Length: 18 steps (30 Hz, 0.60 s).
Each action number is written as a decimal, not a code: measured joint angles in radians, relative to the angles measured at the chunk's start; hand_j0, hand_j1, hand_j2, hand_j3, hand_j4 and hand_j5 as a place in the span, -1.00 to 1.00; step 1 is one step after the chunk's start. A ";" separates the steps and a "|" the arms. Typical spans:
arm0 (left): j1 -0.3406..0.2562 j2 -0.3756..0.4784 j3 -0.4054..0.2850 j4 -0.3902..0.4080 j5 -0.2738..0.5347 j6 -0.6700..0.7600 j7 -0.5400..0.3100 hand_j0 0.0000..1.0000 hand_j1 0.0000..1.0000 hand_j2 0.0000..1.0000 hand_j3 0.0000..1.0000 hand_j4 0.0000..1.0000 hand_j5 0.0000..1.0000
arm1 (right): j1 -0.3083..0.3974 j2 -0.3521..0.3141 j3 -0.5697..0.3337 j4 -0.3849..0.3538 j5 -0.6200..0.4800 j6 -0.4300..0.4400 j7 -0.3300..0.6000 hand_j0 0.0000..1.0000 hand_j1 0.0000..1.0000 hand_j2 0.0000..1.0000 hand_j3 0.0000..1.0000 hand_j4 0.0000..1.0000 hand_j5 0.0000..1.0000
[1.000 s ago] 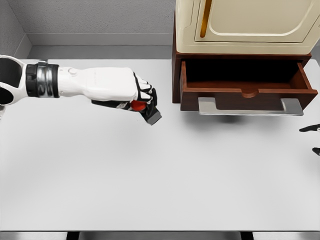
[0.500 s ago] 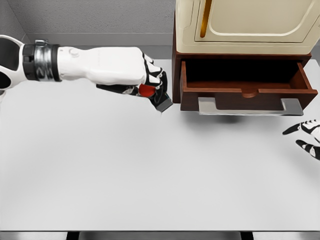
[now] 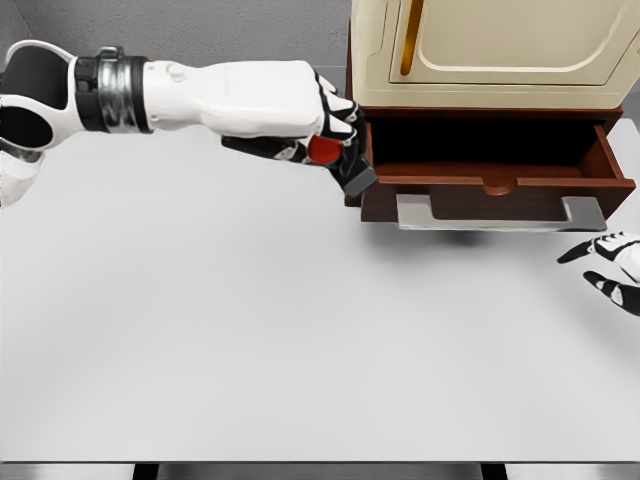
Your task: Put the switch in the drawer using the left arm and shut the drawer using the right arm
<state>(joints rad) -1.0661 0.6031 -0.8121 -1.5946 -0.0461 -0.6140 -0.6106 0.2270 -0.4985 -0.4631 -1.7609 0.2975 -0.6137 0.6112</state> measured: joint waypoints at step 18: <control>-0.072 -0.162 -0.008 0.184 -0.026 -0.001 0.000 -0.33 -0.33 -0.33 -0.33 -0.33 -0.33 | -0.011 0.002 0.012 0.000 0.000 0.000 0.000 0.12 0.12 0.12 0.12 0.12 0.12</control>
<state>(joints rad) -1.1382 0.4410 -0.8202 -1.4102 -0.0725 -0.6149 -0.6110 0.2163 -0.4964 -0.4508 -1.7608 0.2974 -0.6138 0.6112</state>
